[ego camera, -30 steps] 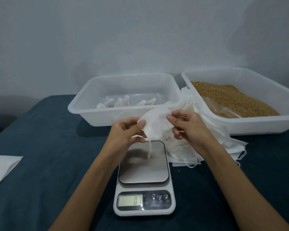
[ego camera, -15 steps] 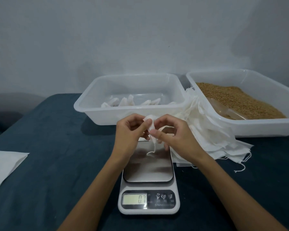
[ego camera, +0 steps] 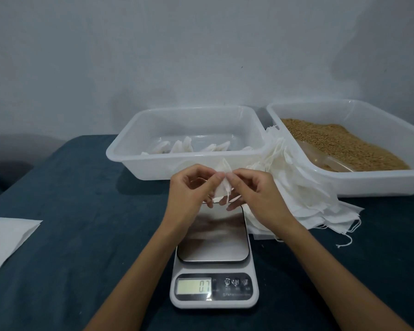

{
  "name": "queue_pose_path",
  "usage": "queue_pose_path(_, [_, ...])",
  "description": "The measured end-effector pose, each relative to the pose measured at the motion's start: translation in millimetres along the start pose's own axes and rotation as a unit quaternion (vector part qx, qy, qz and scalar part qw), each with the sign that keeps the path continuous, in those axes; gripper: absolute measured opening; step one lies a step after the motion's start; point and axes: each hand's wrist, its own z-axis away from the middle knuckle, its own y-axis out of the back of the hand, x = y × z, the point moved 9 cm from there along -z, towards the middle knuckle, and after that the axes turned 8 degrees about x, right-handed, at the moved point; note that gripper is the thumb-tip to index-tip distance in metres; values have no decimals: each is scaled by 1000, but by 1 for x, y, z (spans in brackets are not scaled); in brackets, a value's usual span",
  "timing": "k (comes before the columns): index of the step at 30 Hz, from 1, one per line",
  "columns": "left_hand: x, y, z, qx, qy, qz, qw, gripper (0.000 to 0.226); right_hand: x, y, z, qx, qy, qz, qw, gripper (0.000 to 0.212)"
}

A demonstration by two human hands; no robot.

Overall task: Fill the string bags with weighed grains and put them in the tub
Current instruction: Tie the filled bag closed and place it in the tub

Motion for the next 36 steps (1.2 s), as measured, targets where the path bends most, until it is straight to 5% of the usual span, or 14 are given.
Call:
queue_pose_path(11, [3, -9, 6, -20, -53, -87, 995, 13, -7, 3, 0, 19, 46, 83, 995, 25])
queue_pose_path(18, [0, 0, 2, 18, -8, -15, 1000, 11, -10, 10, 1, 53, 38, 17, 998, 17])
queue_pose_path(26, [1, 2, 1, 30, 9, 20, 999, 15, -26, 6, 8, 64, 177, 222, 957, 21])
queue_pose_path(32, [7, -13, 7, -47, -28, -13, 998, 11, -12, 5, 1, 53, 68, 94, 992, 27])
queue_pose_path(36, [7, 5, 2, 38, -6, -2, 999, 13, -12, 17, -4, 75, 43, 6, 996, 16])
